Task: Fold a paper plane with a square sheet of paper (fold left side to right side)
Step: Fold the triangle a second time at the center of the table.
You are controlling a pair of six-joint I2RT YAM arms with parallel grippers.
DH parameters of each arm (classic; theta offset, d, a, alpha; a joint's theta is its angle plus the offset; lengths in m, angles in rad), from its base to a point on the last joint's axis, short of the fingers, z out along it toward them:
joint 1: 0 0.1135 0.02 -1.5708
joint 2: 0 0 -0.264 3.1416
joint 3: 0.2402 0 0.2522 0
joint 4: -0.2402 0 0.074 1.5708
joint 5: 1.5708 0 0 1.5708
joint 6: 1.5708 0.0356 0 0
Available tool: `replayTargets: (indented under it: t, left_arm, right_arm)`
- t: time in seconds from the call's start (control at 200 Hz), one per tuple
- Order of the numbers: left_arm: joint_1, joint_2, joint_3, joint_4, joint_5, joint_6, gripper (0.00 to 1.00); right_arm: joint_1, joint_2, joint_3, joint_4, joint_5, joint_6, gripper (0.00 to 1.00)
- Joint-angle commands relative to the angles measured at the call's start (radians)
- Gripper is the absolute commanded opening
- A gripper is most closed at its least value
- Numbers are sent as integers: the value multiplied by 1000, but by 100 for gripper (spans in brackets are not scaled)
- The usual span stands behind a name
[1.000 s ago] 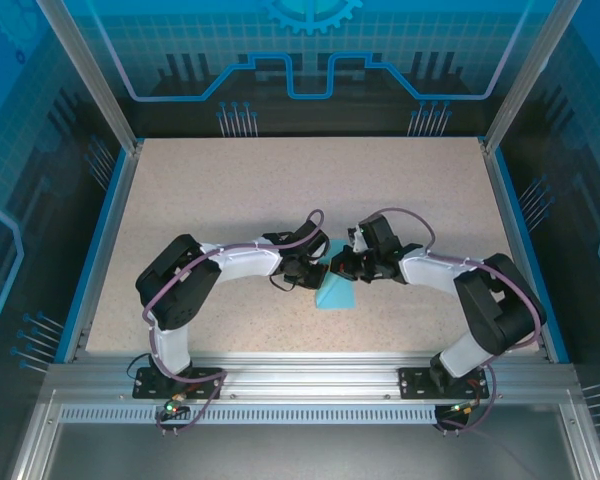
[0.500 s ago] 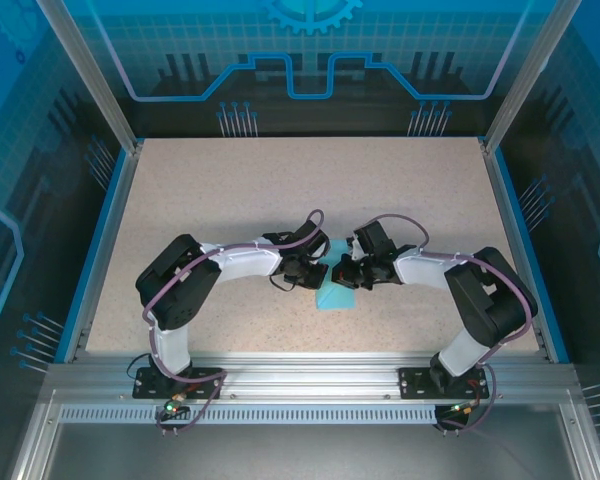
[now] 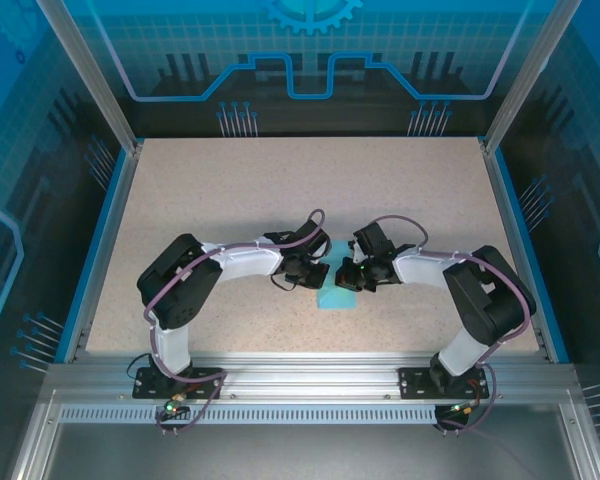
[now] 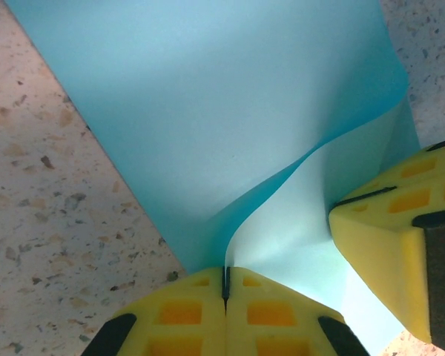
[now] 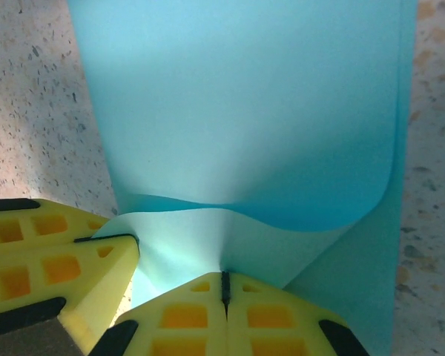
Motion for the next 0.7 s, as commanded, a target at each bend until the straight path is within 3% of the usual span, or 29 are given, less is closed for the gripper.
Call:
replayTargets:
  t: [0.0, 0.385, 0.52, 0.69]
  left_arm:
    - [5, 11, 11, -46, -1, 22, 6]
    - [15, -146, 0, -125, -33, 1, 31]
    - [15, -203, -41, -97, 87, -33, 32]
    - [14, -220, -110, 34, 327, -108, 32]
  right_arm:
    - [9, 20, 14, -57, 29, -22, 0]
    - [9, 9, -17, -59, 38, -12, 0]
    - [9, 5, -17, -63, 40, -12, 0]
    - [9, 4, -17, -62, 39, -13, 0]
